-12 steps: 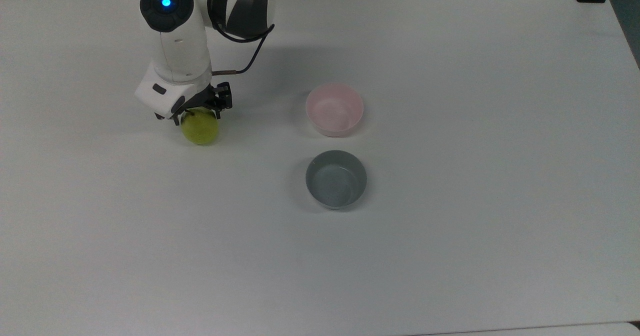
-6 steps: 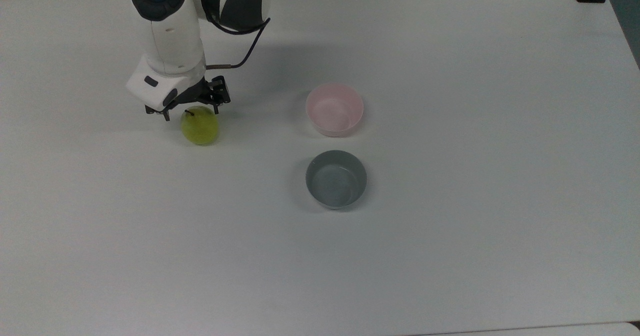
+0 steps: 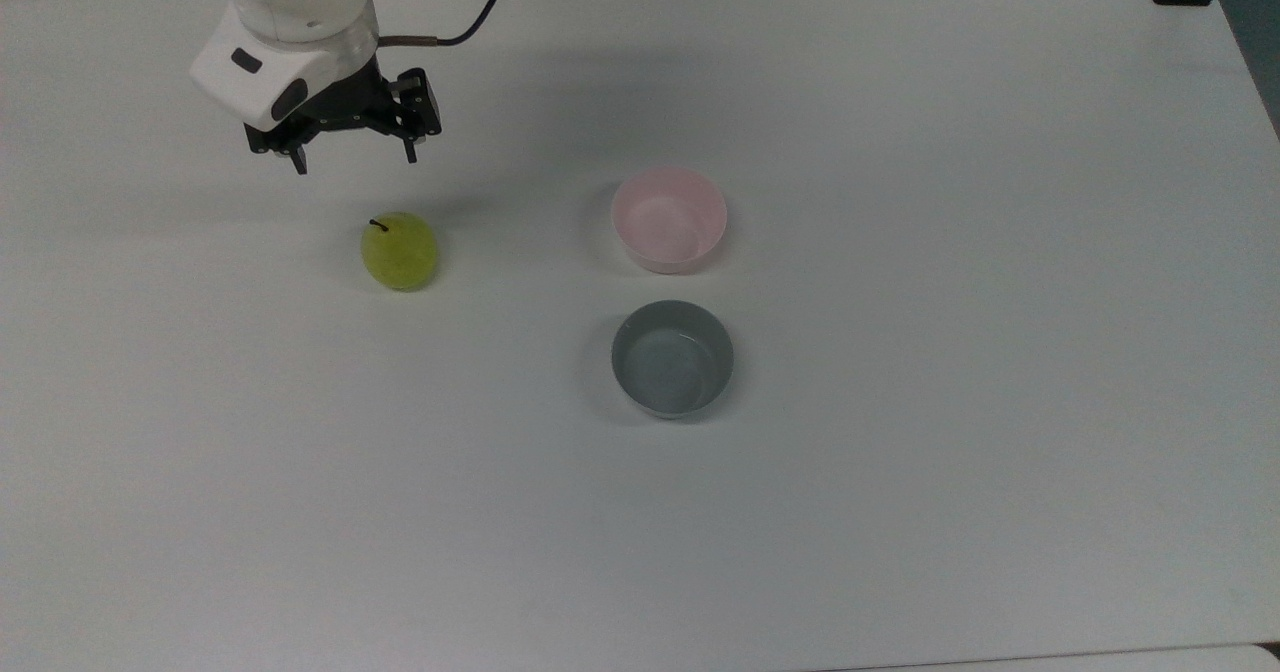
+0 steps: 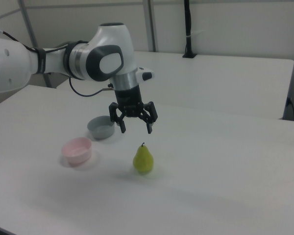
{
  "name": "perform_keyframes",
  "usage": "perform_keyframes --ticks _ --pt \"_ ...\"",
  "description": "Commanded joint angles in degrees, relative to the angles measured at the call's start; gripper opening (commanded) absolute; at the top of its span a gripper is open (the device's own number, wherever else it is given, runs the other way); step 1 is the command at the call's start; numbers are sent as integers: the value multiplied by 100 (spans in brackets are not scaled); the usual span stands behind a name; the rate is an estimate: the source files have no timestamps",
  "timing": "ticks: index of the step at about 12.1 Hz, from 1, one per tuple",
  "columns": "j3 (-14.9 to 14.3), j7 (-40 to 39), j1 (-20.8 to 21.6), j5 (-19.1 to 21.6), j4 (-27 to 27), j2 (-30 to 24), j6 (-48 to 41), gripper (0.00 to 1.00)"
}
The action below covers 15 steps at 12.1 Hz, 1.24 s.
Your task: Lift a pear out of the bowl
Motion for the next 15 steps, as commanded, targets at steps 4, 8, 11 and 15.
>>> perform_keyframes --ticks 4,8,11,15 --pt "28 203 93 71 1071 -231 -1315 100" --pt "37 300 101 80 1346 -248 -1625 100" --pt "439 755 101 63 1329 -292 -1633 100" --pt "1100 1557 110 36 1294 -406 -1616 100"
